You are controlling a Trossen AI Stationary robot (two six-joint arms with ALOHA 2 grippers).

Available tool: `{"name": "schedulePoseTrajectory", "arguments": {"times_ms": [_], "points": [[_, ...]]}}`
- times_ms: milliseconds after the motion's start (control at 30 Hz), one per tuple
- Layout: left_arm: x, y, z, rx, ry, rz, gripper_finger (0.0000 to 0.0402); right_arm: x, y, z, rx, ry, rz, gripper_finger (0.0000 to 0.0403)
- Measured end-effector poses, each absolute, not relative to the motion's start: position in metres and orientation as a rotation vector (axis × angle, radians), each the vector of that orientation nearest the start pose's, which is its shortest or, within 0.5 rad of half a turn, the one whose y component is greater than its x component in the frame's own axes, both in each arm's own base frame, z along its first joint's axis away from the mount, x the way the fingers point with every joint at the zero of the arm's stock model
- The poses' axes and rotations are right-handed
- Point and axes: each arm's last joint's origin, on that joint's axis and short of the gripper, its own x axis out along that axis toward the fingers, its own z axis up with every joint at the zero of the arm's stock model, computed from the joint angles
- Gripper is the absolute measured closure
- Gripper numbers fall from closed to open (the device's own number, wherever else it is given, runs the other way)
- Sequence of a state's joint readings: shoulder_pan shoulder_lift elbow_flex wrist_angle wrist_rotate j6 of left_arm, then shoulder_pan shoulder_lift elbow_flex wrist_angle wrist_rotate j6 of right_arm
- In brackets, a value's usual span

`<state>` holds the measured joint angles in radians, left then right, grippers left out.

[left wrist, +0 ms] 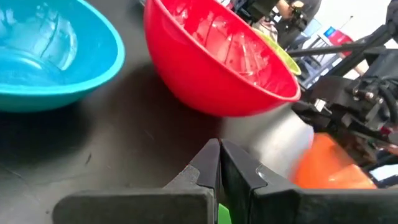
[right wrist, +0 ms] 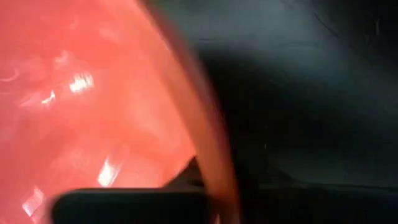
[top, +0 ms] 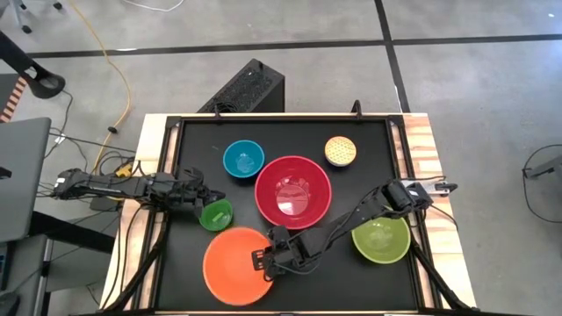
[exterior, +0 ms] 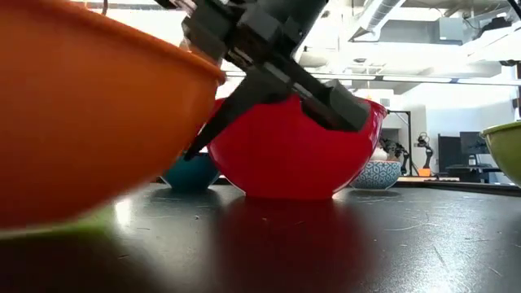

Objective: Nest bowls inside each other
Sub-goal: Stack the orange bowl into the red bowl

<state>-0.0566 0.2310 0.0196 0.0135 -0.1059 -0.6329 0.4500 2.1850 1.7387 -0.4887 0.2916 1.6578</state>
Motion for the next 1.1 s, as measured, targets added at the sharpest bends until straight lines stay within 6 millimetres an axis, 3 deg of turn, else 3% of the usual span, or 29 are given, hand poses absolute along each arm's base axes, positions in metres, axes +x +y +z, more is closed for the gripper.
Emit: {"name": "schedulePoseTrajectory", "arguments": {"times_ms": [67,167,400,533,633,867,1100], "points": [[0.110,-0.003,0.153,-0.569,0.179,0.101,0.0400,0.432,0.200,0.195,1.217,0.748,-0.556,0.0386],[0.110,-0.004,0.161,-0.487,0.181,0.076,0.0400,0.429,0.200,0.213,1.239,0.778,-0.474,0.0385],[0.107,-0.002,0.177,-0.372,0.262,0.138,0.0400,0.406,0.190,0.289,1.204,0.801,-0.174,0.0389],[0.106,-0.002,0.177,-0.368,0.275,0.140,0.0400,0.381,0.169,0.339,1.130,0.704,-0.140,0.0385],[0.106,-0.002,0.176,-0.367,0.283,0.145,0.0400,0.357,0.140,0.362,1.043,0.652,-0.294,0.0388],[0.105,-0.001,0.175,-0.367,0.296,0.171,0.0400,0.321,0.061,0.368,0.876,0.798,-0.663,0.0389],[0.105,0.000,0.173,-0.314,0.313,0.194,0.0392,0.327,-0.004,0.343,0.781,0.995,-0.631,0.0389]]}}
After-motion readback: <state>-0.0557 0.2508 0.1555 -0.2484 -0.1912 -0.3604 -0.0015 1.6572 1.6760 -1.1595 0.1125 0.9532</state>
